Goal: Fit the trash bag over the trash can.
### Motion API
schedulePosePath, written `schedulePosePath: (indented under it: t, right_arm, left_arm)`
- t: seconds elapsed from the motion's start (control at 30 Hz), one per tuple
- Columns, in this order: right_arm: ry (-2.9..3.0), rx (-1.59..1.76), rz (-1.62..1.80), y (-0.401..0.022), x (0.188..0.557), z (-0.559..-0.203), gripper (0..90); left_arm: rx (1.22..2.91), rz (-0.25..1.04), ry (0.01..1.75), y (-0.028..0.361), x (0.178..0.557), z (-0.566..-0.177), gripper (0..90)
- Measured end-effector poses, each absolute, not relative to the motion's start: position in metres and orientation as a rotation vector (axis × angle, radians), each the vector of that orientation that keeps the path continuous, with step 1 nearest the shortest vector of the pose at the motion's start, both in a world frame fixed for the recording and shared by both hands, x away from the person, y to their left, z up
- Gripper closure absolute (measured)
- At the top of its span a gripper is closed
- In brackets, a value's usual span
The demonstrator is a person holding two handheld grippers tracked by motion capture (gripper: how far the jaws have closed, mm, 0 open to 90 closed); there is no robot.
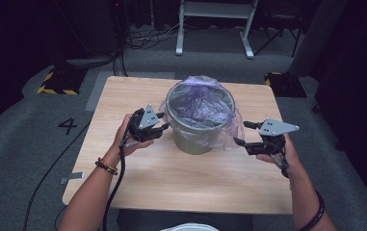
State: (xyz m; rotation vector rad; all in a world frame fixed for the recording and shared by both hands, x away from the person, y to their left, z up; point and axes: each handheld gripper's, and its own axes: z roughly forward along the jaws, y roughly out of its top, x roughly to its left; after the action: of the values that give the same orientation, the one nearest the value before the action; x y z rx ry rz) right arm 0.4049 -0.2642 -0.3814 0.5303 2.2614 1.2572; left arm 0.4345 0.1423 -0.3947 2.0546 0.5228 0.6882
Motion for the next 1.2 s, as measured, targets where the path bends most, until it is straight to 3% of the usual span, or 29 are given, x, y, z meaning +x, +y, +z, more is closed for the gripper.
schedulePosePath:
  t: [0.03, 0.1, 0.2, 0.23, 0.27, 0.3, 0.33, 0.43, 0.8, 0.87, 0.93, 0.97, 1.0, 1.03, 1.2]
  right_arm:
    - [2.278, 0.492, 1.255, -0.258, 0.401, -0.383, 28.6]
    - [2.276, 0.49, 1.256, -0.256, 0.4, -0.384, 28.6]
    - [2.253, 0.509, 1.262, -0.248, 0.398, -0.388, 35.6]
    - [2.243, 0.536, 1.232, -0.242, 0.398, -0.392, 54.8]
    - [2.243, 0.536, 1.232, -0.242, 0.398, -0.392, 54.8]
    - [2.241, 0.556, 1.229, -0.239, 0.4, -0.396, 71.8]
    - [2.241, 0.556, 1.229, -0.239, 0.4, -0.396, 71.8]
    - [2.286, 0.574, 1.211, -0.238, 0.403, -0.406, 90.0]
    - [2.373, 0.647, 1.203, -0.237, 0.418, -0.44, 90.0]
    - [2.371, 0.667, 1.208, -0.237, 0.42, -0.445, 84.4]
    - [2.356, 0.675, 1.212, -0.238, 0.42, -0.446, 72.7]
    - [2.334, 0.677, 1.235, -0.241, 0.419, -0.444, 65.8]
    - [2.334, 0.677, 1.235, -0.241, 0.419, -0.444, 65.8]
    - [2.317, 0.671, 1.26, -0.245, 0.416, -0.44, 57.7]
    - [2.283, 0.656, 1.3, -0.258, 0.405, -0.429, 44.8]
  left_arm:
    - [2.06, 0.694, 0.517, 0.141, 0.436, -0.395, 69.5]
    - [2.062, 0.702, 0.509, 0.139, 0.437, -0.396, 71.8]
    - [2.072, 0.719, 0.497, 0.136, 0.437, -0.396, 84.3]
    - [2.076, 0.726, 0.494, 0.134, 0.438, -0.396, 89.7]
    - [2.076, 0.726, 0.494, 0.134, 0.438, -0.396, 89.9]
    - [2.077, 0.714, 0.499, 0.134, 0.439, -0.396, 90.0]
    - [2.077, 0.714, 0.499, 0.134, 0.439, -0.396, 90.0]
    - [2.113, 0.719, 0.495, 0.134, 0.441, -0.403, 90.0]
    - [2.148, 0.66, 0.567, 0.14, 0.45, -0.424, 90.0]
    - [2.124, 0.654, 0.598, 0.143, 0.451, -0.425, 89.1]
    - [2.114, 0.651, 0.613, 0.147, 0.45, -0.424, 80.3]
    - [2.1, 0.653, 0.624, 0.152, 0.448, -0.421, 72.4]
    - [2.1, 0.653, 0.624, 0.152, 0.448, -0.421, 67.9]
    - [2.082, 0.649, 0.636, 0.158, 0.445, -0.417, 60.0]
    - [2.05, 0.606, 0.664, 0.176, 0.434, -0.407, 37.8]
